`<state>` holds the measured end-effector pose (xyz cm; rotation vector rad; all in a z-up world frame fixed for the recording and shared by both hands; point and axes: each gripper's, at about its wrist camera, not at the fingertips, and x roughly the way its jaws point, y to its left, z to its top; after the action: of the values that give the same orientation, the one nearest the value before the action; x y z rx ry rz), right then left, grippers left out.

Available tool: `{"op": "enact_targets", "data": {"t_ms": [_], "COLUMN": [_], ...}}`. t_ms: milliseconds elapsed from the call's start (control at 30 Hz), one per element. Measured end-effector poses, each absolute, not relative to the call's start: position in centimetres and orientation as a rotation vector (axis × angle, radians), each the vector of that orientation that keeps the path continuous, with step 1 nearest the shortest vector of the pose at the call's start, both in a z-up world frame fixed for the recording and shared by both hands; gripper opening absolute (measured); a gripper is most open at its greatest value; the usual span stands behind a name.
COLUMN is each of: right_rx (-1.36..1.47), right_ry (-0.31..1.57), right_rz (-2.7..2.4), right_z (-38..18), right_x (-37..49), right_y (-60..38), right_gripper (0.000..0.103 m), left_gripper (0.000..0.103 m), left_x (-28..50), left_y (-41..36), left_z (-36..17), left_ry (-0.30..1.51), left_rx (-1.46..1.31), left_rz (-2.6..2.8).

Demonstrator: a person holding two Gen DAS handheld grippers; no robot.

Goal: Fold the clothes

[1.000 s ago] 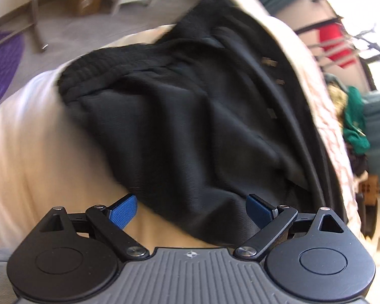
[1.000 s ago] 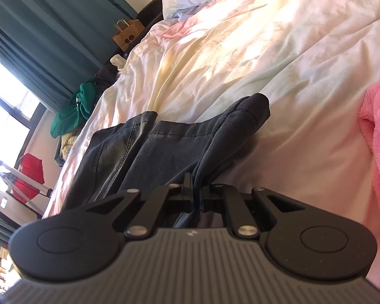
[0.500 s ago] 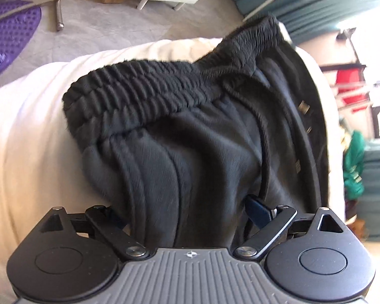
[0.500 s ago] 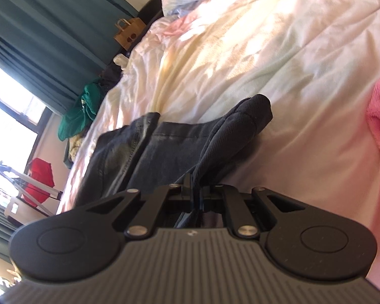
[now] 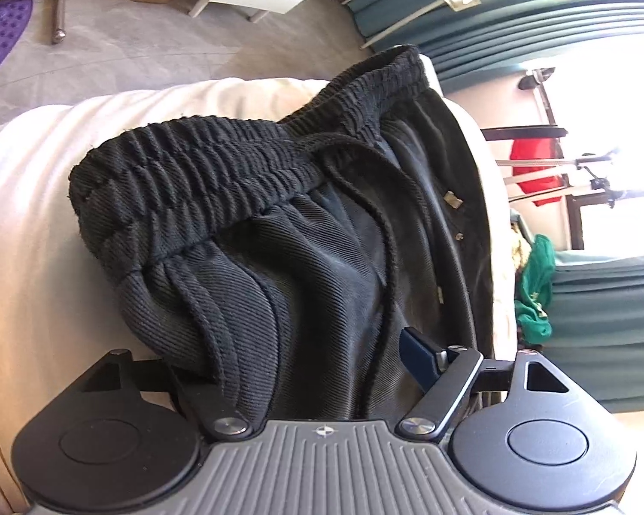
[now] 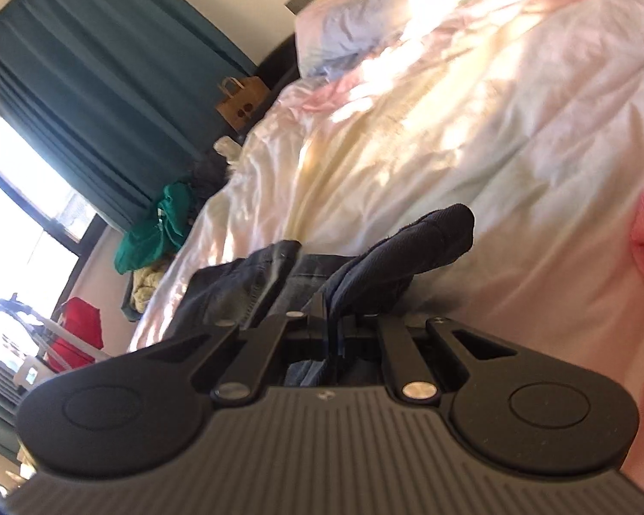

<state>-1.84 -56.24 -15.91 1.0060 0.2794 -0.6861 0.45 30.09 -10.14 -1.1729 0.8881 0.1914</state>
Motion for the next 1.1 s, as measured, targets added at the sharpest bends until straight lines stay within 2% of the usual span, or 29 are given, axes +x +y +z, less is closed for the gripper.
{"op": "enact_targets", "data": {"t_ms": [67,267,333,500,600,733,900,1000,1033,1067,1100], "right_rx": [1.04,1.057,1.05,1.119,1.185,1.3,1.332,1.262,1.232,1.197,1.163], "right_ry": [0.343,0.405,0.411,0.386,0.364,0.357,0.347,0.341,0.333,0.33,0.325], "right_rz": [-0.708,-0.7,-0.702,-0.688,-0.672,-0.636,-0.64,-0.659,-0.653,-0.65,-0.648], "right_z": [-17.1,-18.1,-18.1,-18.4,-18.9,-20.3,-20.6,-19.9,-19.5,-19.0,-18.5], "right_x": [-1.7,-1.6,-1.6,-2.2,-2.5,-2.5,-2.2,-1.9,-1.8,-1.7,-1.6], "right_y": [-56.6,-56.4,-56.3,-56.5,-56.9,-57.3,-57.1,-56.8,-56.8,-56.7,-56.5], "right_gripper": [0.007,0.009,0.009,0.01,0.012,0.028,0.029,0.023,0.01,0.008,0.008], "left_gripper": [0.071,0.067,0.066,0.055,0.052,0.047,0.042,0.032,0.02,0.013,0.012], "left_x": [0.5,1.4,2.0,2.7,2.1,2.0,2.5,2.5,2.6,2.6,2.5], "left_y": [30.3,30.6,30.7,30.6,30.7,30.6,30.3,30.4,30.3,30.1,29.9], "left_z": [-10.4,-10.9,-11.0,-11.0,-10.7,-10.5,-10.7,-11.0,-10.9,-10.7,-10.4], "left_ry": [0.894,0.903,0.914,0.913,0.886,0.857,0.868,0.872,0.865,0.853,0.84], "left_rx": [-1.182,-1.181,-1.167,-1.153,-1.172,-1.178,-1.171,-1.183,-1.173,-1.153,-1.132], "left_rz": [0.207,0.216,0.218,0.198,0.169,0.136,0.137,0.147,0.141,0.143,0.145]}}
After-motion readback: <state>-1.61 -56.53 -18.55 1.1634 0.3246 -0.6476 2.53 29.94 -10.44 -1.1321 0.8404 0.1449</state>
